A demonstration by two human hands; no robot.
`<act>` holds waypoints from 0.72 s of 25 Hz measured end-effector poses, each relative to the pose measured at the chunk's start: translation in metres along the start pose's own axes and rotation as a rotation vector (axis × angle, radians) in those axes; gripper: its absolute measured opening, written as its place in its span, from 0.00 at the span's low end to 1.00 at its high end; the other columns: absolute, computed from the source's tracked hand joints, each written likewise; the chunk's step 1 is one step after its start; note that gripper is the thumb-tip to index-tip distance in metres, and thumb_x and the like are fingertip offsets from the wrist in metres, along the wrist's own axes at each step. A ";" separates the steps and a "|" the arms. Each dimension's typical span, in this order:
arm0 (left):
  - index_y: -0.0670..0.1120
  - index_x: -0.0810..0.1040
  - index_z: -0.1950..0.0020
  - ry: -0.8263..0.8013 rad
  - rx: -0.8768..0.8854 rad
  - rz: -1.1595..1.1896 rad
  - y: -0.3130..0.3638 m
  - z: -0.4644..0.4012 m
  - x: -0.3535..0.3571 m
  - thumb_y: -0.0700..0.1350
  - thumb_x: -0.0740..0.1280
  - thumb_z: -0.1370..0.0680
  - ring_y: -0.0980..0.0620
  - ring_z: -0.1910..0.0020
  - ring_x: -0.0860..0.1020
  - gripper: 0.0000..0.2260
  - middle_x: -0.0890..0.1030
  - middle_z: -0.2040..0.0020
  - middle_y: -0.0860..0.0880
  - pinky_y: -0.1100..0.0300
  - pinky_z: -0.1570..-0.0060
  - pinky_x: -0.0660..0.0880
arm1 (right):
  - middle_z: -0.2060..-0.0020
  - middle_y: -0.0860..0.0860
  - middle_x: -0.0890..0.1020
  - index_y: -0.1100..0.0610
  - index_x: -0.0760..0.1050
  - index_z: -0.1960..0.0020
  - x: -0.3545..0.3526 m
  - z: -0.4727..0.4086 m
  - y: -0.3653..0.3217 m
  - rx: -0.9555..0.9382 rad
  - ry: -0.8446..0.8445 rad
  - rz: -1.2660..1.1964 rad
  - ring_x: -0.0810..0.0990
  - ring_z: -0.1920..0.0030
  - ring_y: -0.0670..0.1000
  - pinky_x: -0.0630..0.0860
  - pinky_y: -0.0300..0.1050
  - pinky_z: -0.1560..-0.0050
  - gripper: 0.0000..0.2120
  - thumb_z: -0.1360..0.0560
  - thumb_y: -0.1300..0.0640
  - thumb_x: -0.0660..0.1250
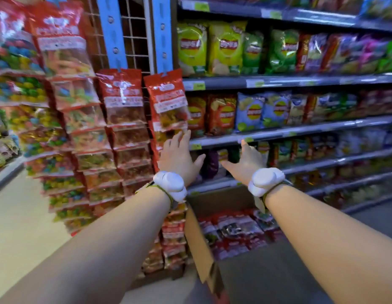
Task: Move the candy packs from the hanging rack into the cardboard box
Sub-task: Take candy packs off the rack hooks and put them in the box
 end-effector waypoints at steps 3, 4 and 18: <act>0.47 0.55 0.22 -0.117 -0.003 0.001 0.023 0.014 0.060 0.60 0.62 0.22 0.44 0.25 0.59 0.34 0.60 0.23 0.46 0.51 0.26 0.57 | 0.26 0.51 0.60 0.52 0.48 0.23 0.011 0.006 0.063 0.086 -0.042 -0.002 0.63 0.28 0.58 0.72 0.55 0.37 0.43 0.28 0.39 0.66; 0.47 0.55 0.22 -0.163 0.003 -0.005 0.027 0.016 0.082 0.59 0.62 0.22 0.44 0.24 0.59 0.34 0.61 0.23 0.45 0.51 0.26 0.56 | 0.26 0.51 0.60 0.53 0.48 0.23 0.017 0.007 0.084 0.114 -0.056 -0.004 0.62 0.28 0.58 0.73 0.55 0.37 0.43 0.27 0.39 0.66; 0.46 0.58 0.22 -0.648 -0.274 0.038 -0.032 0.003 0.360 0.52 0.66 0.23 0.39 0.30 0.65 0.32 0.65 0.26 0.42 0.51 0.32 0.64 | 0.37 0.56 0.75 0.57 0.62 0.29 0.178 -0.084 0.267 0.456 -0.327 0.069 0.76 0.38 0.59 0.76 0.53 0.42 0.44 0.37 0.36 0.71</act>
Point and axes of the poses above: each hand's wrist, its own z-axis away from the middle knuckle, its own x-axis out of the palm, y = z × x, the point moved 9 cm from there along -z, towards the middle knuckle
